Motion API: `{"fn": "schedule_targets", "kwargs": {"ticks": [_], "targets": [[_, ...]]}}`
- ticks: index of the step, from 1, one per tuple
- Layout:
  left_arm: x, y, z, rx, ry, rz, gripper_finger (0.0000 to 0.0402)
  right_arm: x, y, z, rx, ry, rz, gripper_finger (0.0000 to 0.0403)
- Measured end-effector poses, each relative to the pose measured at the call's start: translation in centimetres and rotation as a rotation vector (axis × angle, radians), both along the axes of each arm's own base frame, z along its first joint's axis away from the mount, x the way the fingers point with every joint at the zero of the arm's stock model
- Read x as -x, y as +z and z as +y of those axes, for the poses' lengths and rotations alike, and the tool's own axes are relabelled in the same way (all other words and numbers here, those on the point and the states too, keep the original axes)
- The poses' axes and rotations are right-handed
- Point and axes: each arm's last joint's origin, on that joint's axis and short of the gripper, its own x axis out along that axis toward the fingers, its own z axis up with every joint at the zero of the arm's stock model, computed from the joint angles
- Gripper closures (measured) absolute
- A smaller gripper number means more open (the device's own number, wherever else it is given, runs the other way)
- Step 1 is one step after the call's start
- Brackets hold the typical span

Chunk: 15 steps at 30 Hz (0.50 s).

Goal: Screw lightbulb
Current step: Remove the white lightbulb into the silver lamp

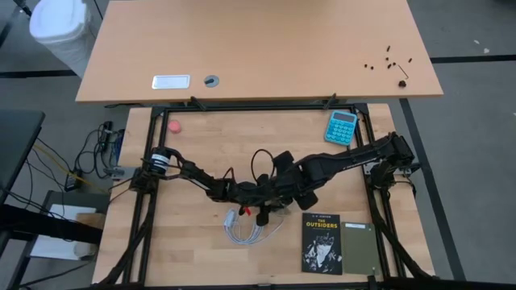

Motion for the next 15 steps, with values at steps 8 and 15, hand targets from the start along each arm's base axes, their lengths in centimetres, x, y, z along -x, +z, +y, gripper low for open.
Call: {"fn": "schedule_targets", "kwargs": {"ticks": [8, 15], "targets": [[0.0, -0.1, 0.1, -0.011, 0.032, 0.01, 0.0223, 2.3, 0.3, -0.2, -0.068, -0.257, 0.14, 0.0136], [0.1, 0.3, 0.2, -0.03, 0.07, 0.007, 0.0223, 4.7, 2.7, 0.7, -0.11, -0.351, 0.074, 0.0147]]}}
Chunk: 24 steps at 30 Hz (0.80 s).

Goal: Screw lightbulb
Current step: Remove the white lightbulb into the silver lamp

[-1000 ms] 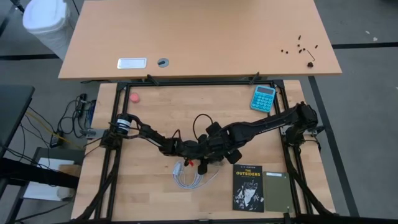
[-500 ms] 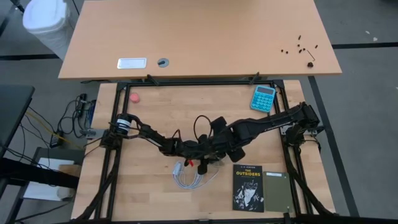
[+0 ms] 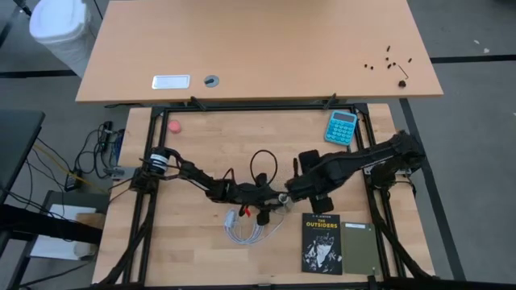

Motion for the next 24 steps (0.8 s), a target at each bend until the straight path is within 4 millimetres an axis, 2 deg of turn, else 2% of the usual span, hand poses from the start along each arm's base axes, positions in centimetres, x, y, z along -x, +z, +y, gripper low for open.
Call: {"fn": "schedule_targets", "kwargs": {"ticks": [6, 11, 16, 24], "targets": [[0.2, 0.2, 0.2, -0.028, 0.042, 0.034, 0.0223, 2.6, 1.9, 0.4, 0.067, -0.071, -0.117, 0.0141], [0.4, 0.2, 0.5, -0.08, 0.138, 0.076, 0.0223, 5.0, 1.3, 0.3, 0.127, -0.232, -0.269, 0.0132], [0.7, -0.3, 0.7, -0.115, 0.187, 0.123, 0.0224, 7.0, -1.6, 0.2, 0.145, -0.383, -0.497, 0.0145], [0.7, -0.3, 0.8, -0.117, 0.196, 0.12, 0.0225, 9.3, -8.7, -0.9, 0.135, -0.599, -0.668, 0.0132]]}}
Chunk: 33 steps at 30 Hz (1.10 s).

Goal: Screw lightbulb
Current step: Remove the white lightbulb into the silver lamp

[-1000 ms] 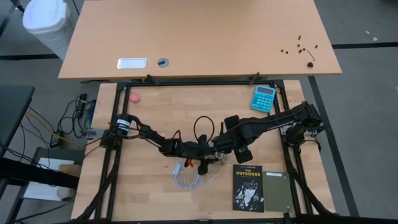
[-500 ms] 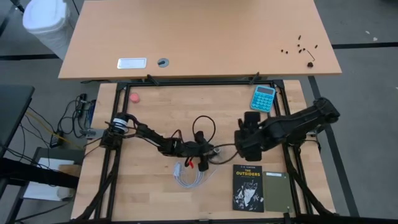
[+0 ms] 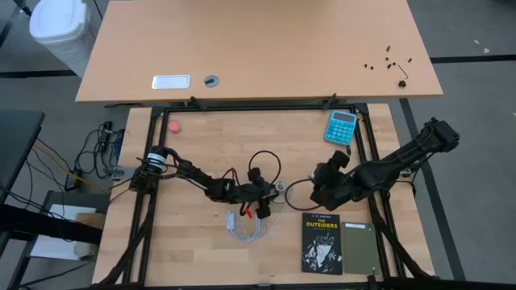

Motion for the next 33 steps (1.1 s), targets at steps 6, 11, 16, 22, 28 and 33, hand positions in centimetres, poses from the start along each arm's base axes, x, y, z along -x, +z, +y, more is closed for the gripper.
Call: {"fn": "schedule_targets", "kwargs": {"ticks": [6, 11, 16, 22, 28, 33], "targets": [[0.0, 0.0, 0.0, -0.011, -0.008, 0.003, 0.0224, 0.8, -3.9, -0.6, 0.047, -0.123, -0.183, 0.0144], [0.0, 0.0, 0.0, -0.017, -0.012, 0.004, 0.0224, 1.4, -7.0, -1.2, 0.041, -0.208, -0.315, 0.0146], [0.0, 0.0, 0.0, -0.017, -0.012, 0.003, 0.0224, 2.4, -9.7, -2.3, 0.055, -0.299, -0.424, 0.0131], [-0.1, 0.1, 0.0, -0.014, -0.014, -0.004, 0.0223, 2.9, -11.4, -3.3, 0.042, -0.332, -0.482, 0.0143], [-0.1, 0.1, 0.0, -0.013, -0.015, -0.009, 0.0223, 3.3, -12.3, -3.9, -0.01, -0.336, -0.44, 0.0136], [-0.1, 0.2, 0.0, -0.013, -0.015, -0.011, 0.0223, 3.7, -13.0, -4.1, -0.033, -0.334, -0.41, 0.012]]}}
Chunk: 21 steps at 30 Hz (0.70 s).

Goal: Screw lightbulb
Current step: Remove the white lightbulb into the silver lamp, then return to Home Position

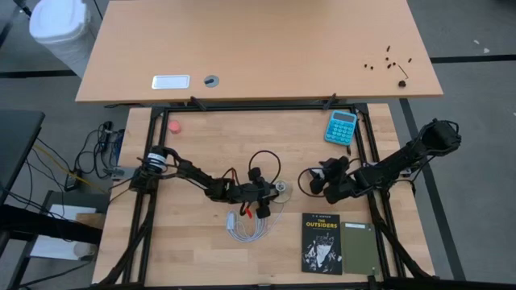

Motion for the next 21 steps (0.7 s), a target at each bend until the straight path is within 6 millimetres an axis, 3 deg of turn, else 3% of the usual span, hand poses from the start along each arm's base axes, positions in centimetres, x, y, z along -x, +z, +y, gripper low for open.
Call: {"fn": "schedule_targets", "kwargs": {"ticks": [8, 15, 21], "targets": [[0.0, 0.0, -0.1, 0.032, -0.03, 0.004, 0.0223, -0.5, 0.4, 0.4, -0.05, 0.102, 0.045, 0.0113], [0.2, 0.1, -0.1, 0.017, -0.059, 0.061, 0.0223, -1.2, 4.2, 0.6, -0.004, 0.169, 0.088, 0.01], [1.0, 1.7, 0.0, 0.0, -0.075, 0.128, 0.0223, -0.6, 7.2, 0.6, -0.032, 0.161, 0.168, 0.0104]]}}
